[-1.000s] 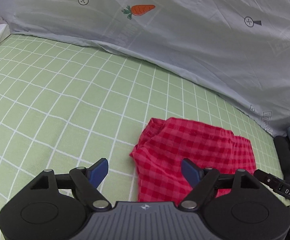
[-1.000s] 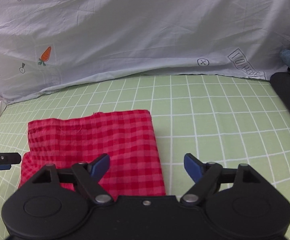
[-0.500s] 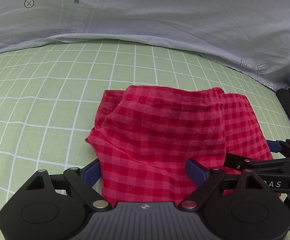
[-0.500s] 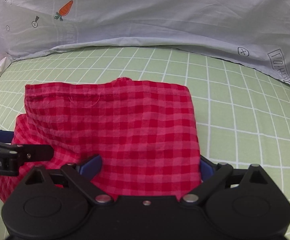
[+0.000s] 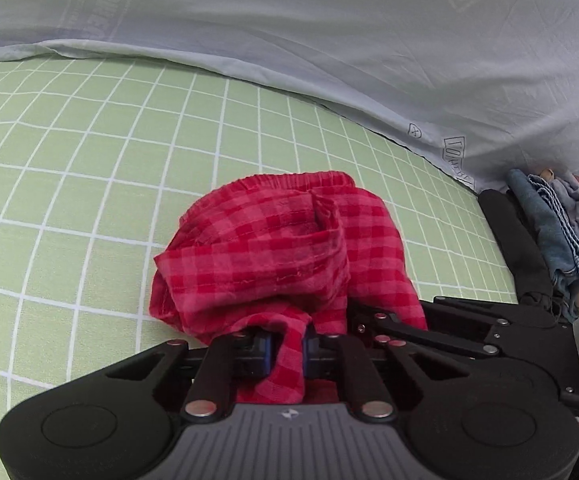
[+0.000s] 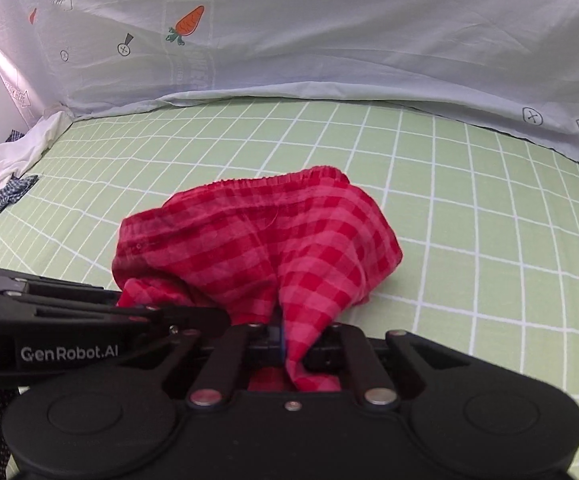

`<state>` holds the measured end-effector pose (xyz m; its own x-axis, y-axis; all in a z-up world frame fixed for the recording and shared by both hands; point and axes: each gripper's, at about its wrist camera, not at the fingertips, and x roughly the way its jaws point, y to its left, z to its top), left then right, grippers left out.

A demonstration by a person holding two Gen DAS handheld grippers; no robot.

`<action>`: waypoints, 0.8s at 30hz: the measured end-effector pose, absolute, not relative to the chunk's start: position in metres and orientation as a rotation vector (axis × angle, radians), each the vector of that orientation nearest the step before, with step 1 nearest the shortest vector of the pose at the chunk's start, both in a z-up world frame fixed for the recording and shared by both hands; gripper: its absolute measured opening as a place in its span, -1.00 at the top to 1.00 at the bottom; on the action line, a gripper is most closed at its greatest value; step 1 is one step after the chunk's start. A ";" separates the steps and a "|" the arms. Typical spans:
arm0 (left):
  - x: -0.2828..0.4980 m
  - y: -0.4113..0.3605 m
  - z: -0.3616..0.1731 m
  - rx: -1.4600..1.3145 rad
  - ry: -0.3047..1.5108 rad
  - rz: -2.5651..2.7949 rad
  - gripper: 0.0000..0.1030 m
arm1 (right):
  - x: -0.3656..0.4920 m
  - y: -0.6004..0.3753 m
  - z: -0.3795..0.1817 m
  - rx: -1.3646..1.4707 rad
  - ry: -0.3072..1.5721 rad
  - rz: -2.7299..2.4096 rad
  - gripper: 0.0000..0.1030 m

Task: Fold clothes
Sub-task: 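Carry the folded shorts to the clothes stack and lay them on the grey shirt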

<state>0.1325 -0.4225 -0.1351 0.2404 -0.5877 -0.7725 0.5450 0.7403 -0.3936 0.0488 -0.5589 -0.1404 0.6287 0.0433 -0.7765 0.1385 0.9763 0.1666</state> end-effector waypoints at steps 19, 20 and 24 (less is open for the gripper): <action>-0.080 -0.629 -0.068 0.121 0.983 -1.394 0.72 | -0.205 -0.710 -0.029 0.242 0.762 -0.587 0.86; -0.093 -0.640 -0.068 0.123 0.981 -1.418 0.72 | -0.216 -0.719 -0.027 0.234 0.770 -0.613 0.86; -0.135 -0.682 -0.076 0.141 0.992 -1.462 0.71 | -0.256 -0.756 -0.020 0.193 0.819 -0.705 0.86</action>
<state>-0.1346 -0.6825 -0.0755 -0.1928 -0.7549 -0.6269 0.8615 0.1756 -0.4764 -0.2564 -0.7562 -0.0197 0.4728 -0.5001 -0.7255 0.6430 0.7588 -0.1039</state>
